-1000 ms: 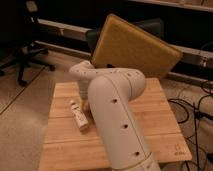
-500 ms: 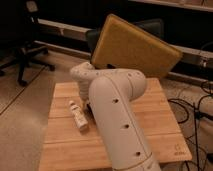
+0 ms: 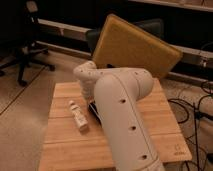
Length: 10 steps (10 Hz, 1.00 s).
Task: Place the eraser in the ceramic cup
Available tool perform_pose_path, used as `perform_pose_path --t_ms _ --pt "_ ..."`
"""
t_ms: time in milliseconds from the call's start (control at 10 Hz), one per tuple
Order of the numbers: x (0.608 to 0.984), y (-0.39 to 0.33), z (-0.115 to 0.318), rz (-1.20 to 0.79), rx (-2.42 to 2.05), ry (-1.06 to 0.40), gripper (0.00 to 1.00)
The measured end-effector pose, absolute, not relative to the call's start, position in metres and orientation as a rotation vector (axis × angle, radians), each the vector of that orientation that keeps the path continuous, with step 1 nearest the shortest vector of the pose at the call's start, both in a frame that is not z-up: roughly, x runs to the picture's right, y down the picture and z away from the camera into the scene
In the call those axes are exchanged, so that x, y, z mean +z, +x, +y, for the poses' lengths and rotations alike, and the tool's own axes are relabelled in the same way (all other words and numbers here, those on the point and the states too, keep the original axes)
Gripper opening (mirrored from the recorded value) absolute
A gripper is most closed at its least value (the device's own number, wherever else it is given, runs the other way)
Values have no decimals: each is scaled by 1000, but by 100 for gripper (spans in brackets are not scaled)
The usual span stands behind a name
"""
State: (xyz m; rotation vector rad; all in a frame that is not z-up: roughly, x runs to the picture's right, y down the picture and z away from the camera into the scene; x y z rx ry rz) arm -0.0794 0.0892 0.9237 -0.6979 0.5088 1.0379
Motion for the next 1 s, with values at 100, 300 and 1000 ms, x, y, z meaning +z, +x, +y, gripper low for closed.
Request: perform_pose_path --t_ms 100,300,1000 --pt "917 -76 70 483 1065 -656 0" --pt "896 -75 29 416 1105 -572 0" --pt "817 -103 -82 196 1108 -333 0"
